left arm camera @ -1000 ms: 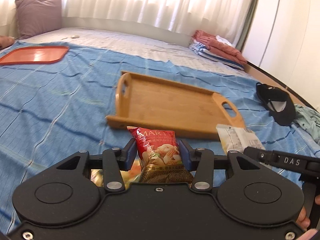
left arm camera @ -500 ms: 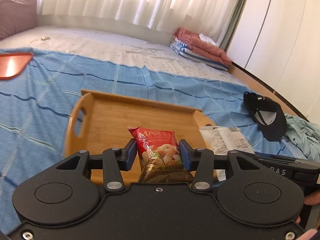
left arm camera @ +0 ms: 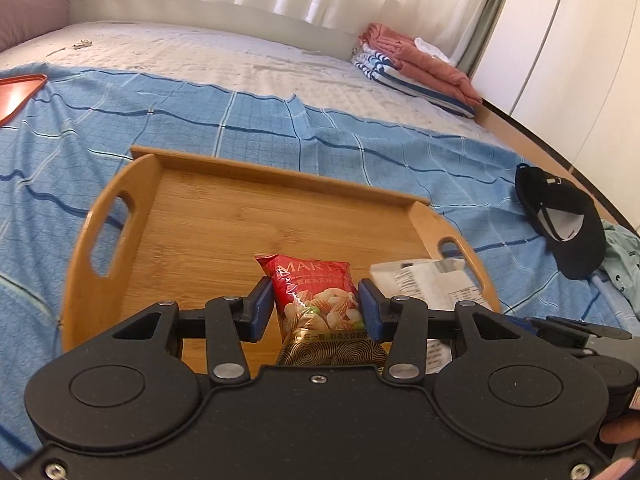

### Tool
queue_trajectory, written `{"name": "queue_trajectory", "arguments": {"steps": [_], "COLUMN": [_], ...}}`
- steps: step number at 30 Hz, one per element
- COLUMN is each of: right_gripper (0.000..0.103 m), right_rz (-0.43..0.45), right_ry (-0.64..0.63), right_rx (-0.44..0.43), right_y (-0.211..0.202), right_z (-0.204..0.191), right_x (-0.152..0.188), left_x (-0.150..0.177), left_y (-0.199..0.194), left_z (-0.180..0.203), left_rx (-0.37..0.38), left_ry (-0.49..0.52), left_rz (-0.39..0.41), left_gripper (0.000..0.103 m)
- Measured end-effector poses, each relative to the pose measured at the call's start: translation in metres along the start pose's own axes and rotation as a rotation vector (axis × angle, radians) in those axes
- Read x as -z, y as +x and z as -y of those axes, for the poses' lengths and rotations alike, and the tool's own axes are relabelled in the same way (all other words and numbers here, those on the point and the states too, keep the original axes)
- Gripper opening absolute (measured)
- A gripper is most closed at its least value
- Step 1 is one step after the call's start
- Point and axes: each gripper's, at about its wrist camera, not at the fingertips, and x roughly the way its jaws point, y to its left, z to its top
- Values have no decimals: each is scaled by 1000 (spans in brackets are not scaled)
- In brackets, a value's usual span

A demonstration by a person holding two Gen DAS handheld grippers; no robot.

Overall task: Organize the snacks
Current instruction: 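Carry the red chip bag and white packet onto the wooden tray with both tools, then open both tools to release the snacks on the tray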

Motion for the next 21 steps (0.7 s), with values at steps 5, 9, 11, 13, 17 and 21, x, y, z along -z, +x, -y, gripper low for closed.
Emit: {"name": "queue_trajectory", "arguments": {"steps": [5,9,11,13,17,21], "right_gripper": [51,51,52,52,54,56], "right_rz": [-4,-1,-1,0,2,9], "right_ry": [-10,-8,-12,-19,-16,-10], "right_rx": [-35,-65,-77,-79,-90,-102], "right_y": [11,15,16,17,18,20], "right_z": [4,10,13,16,20,23], "right_x": [-1,-2,-3,-3,-1,1], "left_x": [1,4,5,7,11,15], "left_y": [21,32,36,40,47,51], "left_z": [7,15,19,21,23,26], "left_rx": [-3,2,8,10,2,10], "left_ry": [14,53,67,72,80,85], "left_rz": [0,-3,1,-3,-8,-6], "left_gripper": [44,44,44,44,44,44]}}
